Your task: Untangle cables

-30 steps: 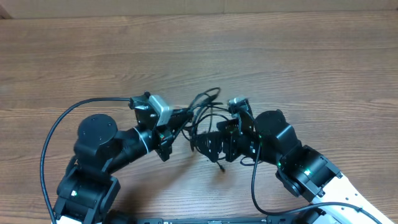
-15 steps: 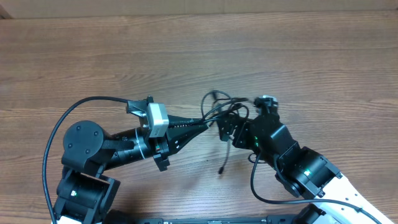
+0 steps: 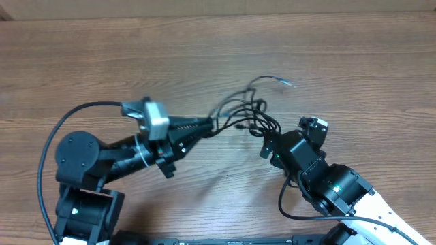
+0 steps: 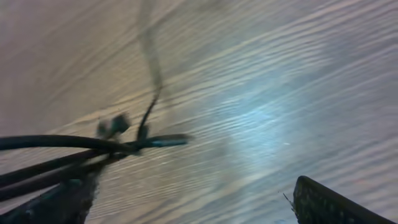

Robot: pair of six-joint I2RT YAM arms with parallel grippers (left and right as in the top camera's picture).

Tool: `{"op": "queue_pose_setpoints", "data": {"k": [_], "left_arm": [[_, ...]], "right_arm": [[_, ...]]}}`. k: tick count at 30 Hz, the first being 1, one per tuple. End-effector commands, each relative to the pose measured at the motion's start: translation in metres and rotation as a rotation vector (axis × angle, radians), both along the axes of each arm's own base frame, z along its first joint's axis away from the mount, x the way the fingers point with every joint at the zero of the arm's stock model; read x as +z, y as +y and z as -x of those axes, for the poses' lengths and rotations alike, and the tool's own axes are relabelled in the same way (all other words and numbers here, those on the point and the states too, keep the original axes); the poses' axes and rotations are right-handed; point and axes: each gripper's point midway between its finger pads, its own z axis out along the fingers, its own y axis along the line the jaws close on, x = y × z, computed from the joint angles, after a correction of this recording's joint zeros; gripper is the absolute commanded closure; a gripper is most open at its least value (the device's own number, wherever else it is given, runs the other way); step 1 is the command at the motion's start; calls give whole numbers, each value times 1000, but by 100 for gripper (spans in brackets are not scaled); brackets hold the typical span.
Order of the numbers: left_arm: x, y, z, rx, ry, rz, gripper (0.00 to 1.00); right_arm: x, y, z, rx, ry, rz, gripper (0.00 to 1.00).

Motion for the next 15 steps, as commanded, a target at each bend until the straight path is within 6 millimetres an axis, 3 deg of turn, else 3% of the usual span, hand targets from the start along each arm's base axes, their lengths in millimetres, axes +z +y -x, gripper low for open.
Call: {"op": "queue_pose_setpoints", "data": {"k": [1,7,10,15], "left_arm": [[17,18,-6,69,17,40,96],[16,45,-25,185,77,72,96],[15,53,-30,215,96,80,96],[7,53,-30,216,141,74,96]], "right_arm": [[7,-12,-3,-64,-31,30,0],[-1,-15,6,-64,22,32,0],[-5,-5,11,-43,61,-18,0],[4,40,11,176,64,-154,0]]}}
